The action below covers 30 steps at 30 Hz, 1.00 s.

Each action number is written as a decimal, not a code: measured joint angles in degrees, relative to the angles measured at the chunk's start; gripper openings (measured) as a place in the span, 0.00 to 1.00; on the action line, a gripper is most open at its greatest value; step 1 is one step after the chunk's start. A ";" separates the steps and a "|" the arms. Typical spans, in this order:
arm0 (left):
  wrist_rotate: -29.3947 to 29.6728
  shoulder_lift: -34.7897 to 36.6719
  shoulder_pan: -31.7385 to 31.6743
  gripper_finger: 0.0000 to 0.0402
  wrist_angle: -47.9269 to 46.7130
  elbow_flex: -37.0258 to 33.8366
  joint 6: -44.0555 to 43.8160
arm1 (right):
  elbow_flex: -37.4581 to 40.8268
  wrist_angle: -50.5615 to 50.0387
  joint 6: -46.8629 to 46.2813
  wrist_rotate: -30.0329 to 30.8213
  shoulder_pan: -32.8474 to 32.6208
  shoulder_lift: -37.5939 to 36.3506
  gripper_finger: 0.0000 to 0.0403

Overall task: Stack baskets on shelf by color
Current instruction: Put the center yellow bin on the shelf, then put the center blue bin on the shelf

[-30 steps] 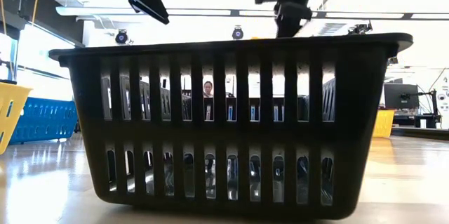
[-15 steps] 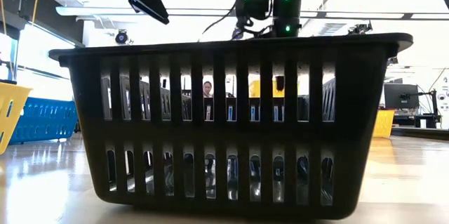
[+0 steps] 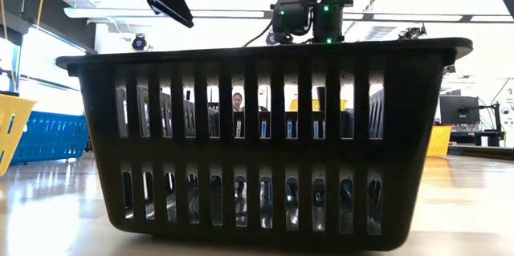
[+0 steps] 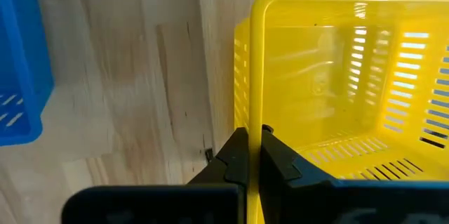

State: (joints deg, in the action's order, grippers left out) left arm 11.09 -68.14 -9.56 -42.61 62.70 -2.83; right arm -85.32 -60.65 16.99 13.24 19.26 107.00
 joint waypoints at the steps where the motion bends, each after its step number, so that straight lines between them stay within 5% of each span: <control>1: 0.00 0.00 0.00 0.38 0.00 0.00 0.00 | 0.00 -0.23 0.03 -0.01 0.07 0.00 0.00; 20: -2.74 0.00 0.00 0.38 0.15 0.00 -0.86 | -1.76 -4.22 -1.76 2.46 0.21 0.00 0.20; 30: -4.04 0.00 2.17 0.38 5.00 0.00 -2.56 | -3.98 -8.54 -10.47 -6.05 -0.03 -0.23 0.22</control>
State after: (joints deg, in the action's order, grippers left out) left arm 7.05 -68.14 -7.40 -37.61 62.70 -5.39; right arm -89.30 -69.19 6.51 7.19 19.23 106.77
